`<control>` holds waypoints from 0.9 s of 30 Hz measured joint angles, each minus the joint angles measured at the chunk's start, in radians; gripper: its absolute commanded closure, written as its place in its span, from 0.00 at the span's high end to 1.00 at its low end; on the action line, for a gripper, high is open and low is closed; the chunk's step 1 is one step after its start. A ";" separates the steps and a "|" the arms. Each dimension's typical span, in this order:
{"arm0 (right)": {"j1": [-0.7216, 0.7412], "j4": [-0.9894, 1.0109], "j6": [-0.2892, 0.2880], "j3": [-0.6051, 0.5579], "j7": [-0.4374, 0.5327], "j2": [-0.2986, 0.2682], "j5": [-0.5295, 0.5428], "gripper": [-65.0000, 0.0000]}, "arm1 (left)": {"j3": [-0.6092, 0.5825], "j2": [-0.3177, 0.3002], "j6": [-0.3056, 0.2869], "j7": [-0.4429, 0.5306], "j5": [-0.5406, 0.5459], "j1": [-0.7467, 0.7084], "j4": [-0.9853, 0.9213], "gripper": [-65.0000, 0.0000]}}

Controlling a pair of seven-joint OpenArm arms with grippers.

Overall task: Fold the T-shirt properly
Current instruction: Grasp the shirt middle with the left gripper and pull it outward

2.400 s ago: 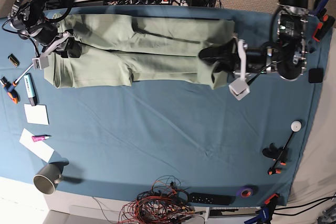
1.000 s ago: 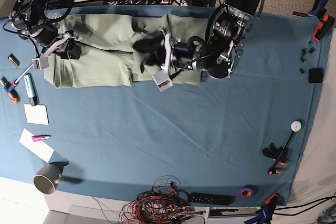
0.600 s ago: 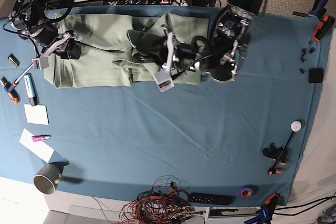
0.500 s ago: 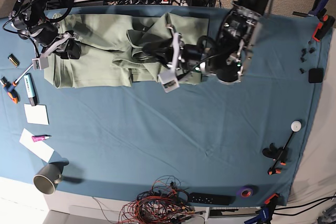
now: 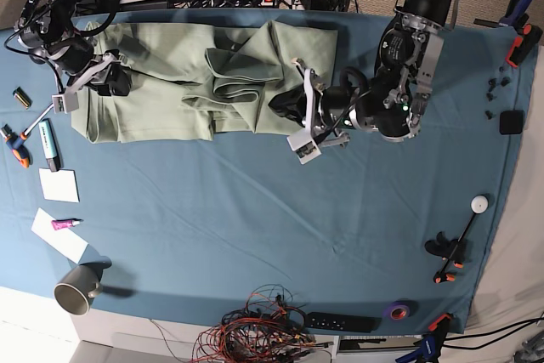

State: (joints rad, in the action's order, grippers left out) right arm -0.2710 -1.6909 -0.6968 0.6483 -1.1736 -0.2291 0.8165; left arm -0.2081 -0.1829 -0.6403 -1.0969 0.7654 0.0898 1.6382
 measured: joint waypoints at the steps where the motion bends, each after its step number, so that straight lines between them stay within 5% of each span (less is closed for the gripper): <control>1: 0.000 0.000 0.000 0.000 0.000 0.000 0.000 0.35 | 0.000 0.000 0.000 0.001 -0.002 -0.006 0.000 0.00; 18: 0.000 0.000 0.000 0.000 0.003 0.000 0.000 0.35 | -0.064 0.003 0.070 0.117 -0.175 -0.061 -0.002 0.00; 27: 0.000 0.000 0.000 0.000 0.003 0.000 0.000 0.35 | -0.161 0.076 0.090 0.156 -0.253 -0.061 -0.002 0.00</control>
State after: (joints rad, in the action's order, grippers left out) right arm -0.2710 -1.6909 -0.6971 0.6483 -1.1702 -0.2295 0.8165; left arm -0.3695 -0.1070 -0.5503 -0.9405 0.5121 0.0288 1.6363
